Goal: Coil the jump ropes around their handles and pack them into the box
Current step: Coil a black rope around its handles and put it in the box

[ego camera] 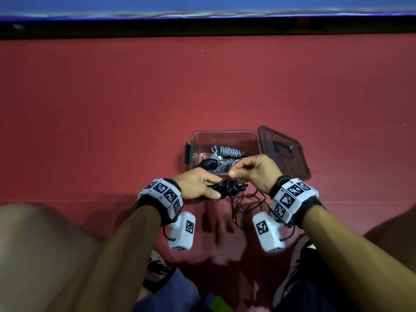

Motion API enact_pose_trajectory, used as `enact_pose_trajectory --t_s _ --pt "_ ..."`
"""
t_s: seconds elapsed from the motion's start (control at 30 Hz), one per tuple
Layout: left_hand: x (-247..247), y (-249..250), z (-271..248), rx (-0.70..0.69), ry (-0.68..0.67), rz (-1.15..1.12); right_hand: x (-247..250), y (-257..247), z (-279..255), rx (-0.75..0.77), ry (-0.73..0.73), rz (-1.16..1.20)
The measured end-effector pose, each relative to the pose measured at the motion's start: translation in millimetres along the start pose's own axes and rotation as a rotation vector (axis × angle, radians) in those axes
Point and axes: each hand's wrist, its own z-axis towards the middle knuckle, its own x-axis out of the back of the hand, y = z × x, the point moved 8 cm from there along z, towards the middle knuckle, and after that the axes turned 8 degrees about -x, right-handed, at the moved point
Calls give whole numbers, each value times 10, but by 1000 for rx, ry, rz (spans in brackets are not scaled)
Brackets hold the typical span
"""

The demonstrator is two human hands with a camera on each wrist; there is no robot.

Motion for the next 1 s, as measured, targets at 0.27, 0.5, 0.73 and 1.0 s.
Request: enact_pose_trajectory --t_s 0.27,0.5,0.73,1.0 --pt "6 111 -26 -74 56 -229 8 41 -9 -74 -12 285" --pt "107 233 18 -179 176 -374 -23 72 -43 -109 -4 212" --pt "185 215 46 -222 335 -276 -276 77 -56 -71 -90 -271" --pt "290 80 61 -128 430 -53 -362 -46 -128 -21 -103 -459"
